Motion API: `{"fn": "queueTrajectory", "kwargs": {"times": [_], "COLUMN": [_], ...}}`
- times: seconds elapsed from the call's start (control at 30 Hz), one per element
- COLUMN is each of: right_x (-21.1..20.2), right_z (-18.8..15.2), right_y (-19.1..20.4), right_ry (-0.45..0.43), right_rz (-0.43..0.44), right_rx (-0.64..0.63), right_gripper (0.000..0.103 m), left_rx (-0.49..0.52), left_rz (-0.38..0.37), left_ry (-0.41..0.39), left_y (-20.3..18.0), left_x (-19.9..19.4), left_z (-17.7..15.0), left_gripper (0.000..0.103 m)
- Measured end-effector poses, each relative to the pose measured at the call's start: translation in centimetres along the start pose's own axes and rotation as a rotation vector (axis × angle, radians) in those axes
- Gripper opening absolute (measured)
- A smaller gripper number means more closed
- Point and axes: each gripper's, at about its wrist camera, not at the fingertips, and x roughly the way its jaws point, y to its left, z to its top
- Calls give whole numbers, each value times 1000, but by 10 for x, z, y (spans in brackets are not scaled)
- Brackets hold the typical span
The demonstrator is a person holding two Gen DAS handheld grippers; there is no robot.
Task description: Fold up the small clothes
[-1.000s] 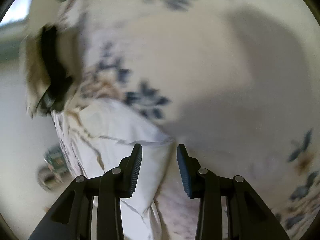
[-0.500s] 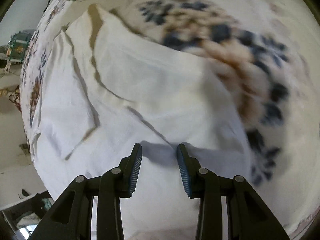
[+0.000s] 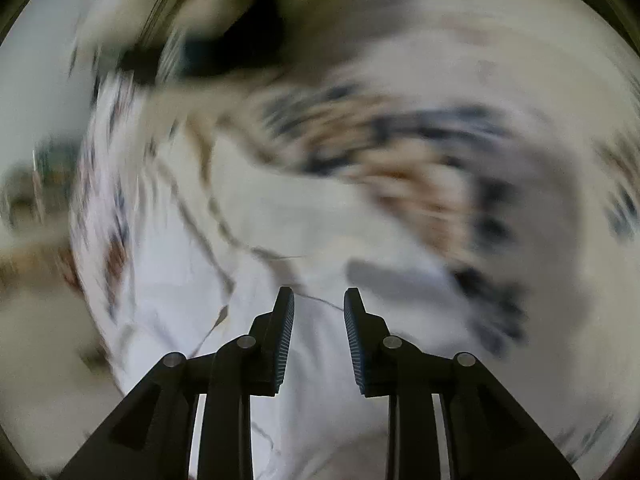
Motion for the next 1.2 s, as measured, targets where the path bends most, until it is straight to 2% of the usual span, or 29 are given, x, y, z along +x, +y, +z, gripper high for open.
{"fn": "queueTrajectory", "kwargs": {"times": [0.03,0.07,0.2,0.3,0.37,0.4,0.43,0.53,0.7,0.93,0.97,1.07,1.2], "right_x": [-15,-25,-19,2,17,21,22,21,-21,-69,-75,-73,-45], "right_z": [-6,-11,-33,-46,-49,-49,-48,-47,-33,8,12,35,71], "right_y": [-23,-44,-109,-128,-123,-123,-119,-102,-66,41,46,93,160], "right_ry": [-28,-44,13,22,7,-5,-28,-72,-128,-172,-175,-183,-182], "right_rz": [3,4,62,220,292,298,268,237,212,113,103,49,-44], "right_rx": [64,114,278,366,384,390,390,403,379,272,266,243,202], "right_gripper": [28,33,36,36,35,29,10,9,8,8,8,8,8], "left_rx": [-3,-6,1,10,11,10,7,3,-10,-78,-86,-112,-186], "left_rz": [-4,-8,-12,-10,-13,-14,-14,-20,-42,-83,-82,-71,-87], "left_ry": [0,-1,1,2,2,2,-1,-22,-61,-100,-108,-117,-91], "left_y": [1,2,5,7,9,11,14,23,49,135,147,187,238], "left_x": [0,0,-1,-7,-11,-12,-16,-26,-41,-54,-55,-51,-25], "left_z": [1,2,4,7,9,10,13,21,42,88,92,108,123], "left_gripper": [0,0,0,0,0,0,0,0,0,0,0,0,0]}}
